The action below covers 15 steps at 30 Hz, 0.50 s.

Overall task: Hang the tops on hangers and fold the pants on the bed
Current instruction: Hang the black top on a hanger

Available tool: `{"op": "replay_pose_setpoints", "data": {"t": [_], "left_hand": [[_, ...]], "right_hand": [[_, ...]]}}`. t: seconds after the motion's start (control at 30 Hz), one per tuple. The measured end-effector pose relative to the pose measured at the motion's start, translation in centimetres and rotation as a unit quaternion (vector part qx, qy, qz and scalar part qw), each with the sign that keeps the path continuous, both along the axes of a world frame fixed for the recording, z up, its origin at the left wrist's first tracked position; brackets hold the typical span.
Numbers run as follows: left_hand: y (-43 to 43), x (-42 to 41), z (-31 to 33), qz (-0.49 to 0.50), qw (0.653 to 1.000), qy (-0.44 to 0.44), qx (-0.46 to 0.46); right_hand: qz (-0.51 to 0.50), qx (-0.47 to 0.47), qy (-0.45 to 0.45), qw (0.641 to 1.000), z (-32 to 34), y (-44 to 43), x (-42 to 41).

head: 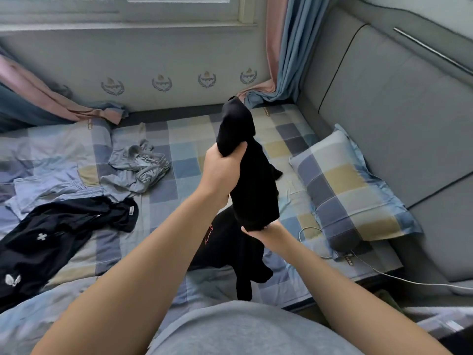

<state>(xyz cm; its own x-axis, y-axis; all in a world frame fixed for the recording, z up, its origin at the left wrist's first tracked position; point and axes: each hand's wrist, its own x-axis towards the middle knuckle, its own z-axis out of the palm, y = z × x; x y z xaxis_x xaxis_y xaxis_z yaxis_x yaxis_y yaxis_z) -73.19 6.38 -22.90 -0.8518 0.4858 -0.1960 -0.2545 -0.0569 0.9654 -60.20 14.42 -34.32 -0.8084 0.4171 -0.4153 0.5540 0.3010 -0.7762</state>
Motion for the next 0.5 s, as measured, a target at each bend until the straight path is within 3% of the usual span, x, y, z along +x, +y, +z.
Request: {"op": "replay_pose_setpoints", "data": {"t": [0.03, 0.1, 0.13, 0.2, 0.37, 0.5], "left_hand": [[0.0, -0.3, -0.1, 0.005, 1.0, -0.009, -0.001], [0.0, -0.7, -0.4, 0.013, 1.0, -0.022, -0.007], [0.1, -1.0, -0.6, 0.016, 0.999, -0.028, -0.012], [0.1, -1.4, -1.0, 0.004, 0.999, -0.037, -0.021], [-1.1, -1.0, -2.8, -0.119, 0.988, -0.043, -0.093], [-2.1, 1.2, -5.1, -0.186, 0.97, -0.014, -0.157]], "right_hand": [[0.005, 0.056, -0.017, 0.998, 0.2, -0.1, 0.2], [-0.052, 0.015, -0.039, 0.998, 0.3, 0.4, 0.4], [-0.124, -0.064, -0.02, 0.99, 0.5, 0.6, 0.2], [-0.153, -0.09, 0.003, 0.984, 1.0, 1.4, 0.1], [-0.181, -0.089, 0.055, 0.978, 3.7, 3.0, -0.9], [-0.243, -0.171, 0.119, 0.947, 6.0, 3.8, -1.9]]}}
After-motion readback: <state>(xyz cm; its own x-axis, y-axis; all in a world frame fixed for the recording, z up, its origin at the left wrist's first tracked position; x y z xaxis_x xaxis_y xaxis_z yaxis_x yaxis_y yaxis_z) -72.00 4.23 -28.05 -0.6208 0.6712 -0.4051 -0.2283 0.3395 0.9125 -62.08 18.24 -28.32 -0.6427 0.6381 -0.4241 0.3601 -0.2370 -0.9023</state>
